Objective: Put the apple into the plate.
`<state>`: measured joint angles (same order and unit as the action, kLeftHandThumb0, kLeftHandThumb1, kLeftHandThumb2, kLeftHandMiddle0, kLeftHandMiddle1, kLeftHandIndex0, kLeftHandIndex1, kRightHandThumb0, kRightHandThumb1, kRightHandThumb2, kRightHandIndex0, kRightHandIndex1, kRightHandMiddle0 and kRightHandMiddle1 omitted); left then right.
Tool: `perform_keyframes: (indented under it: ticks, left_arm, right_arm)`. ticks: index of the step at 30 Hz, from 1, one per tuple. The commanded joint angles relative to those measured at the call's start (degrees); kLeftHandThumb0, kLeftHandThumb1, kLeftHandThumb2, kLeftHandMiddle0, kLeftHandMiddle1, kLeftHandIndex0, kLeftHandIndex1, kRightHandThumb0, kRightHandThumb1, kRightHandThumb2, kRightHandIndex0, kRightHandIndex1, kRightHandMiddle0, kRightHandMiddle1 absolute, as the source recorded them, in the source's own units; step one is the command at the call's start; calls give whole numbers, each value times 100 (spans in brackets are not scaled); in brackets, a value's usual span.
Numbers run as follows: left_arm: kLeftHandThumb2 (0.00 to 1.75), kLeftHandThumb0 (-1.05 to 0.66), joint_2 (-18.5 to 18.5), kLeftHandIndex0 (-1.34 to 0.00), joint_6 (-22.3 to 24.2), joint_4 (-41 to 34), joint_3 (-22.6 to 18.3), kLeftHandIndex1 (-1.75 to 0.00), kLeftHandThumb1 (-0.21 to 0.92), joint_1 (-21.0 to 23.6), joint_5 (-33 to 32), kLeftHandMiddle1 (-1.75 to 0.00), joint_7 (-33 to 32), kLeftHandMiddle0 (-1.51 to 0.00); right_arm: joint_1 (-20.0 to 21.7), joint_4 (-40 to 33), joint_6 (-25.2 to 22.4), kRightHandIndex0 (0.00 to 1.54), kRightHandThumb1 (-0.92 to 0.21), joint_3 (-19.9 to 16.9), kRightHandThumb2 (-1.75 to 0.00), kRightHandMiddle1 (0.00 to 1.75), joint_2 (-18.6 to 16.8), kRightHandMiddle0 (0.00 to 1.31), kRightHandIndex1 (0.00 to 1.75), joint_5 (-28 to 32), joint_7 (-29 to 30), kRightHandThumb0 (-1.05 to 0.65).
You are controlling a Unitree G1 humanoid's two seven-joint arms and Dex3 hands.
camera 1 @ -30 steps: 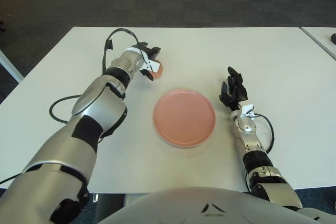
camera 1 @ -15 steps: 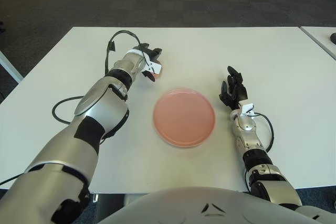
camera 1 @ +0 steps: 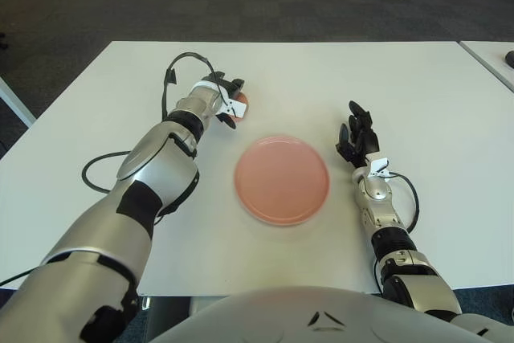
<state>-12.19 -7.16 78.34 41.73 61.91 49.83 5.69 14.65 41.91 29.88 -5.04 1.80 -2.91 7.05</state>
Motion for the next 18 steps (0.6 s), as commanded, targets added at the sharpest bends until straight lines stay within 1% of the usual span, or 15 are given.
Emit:
perform_keyframes:
  ticks: [1,6,18]
  left_arm:
    - [7,-105,37,0,35,36,-36,0,91,-153,-44,0,-63,0]
    - [7,-105,67,0,74,70,-80,0,91,-245,-80,0,-50,0]
    - [5,-105,78,0,168,92,-24,0,90,-248,-48,0,83,0]
  right_arm:
    - [-248,300,-222,19,-92,-44,-79,47,-11,0,11,49,25,-62]
    - [-262,274,-235,19,-92,-49,-79,48,-11,0,11,52,34,-62]
    - [-283,223,-256,20,-92,-57,-79,50,-7,0,12,62,30,-62]
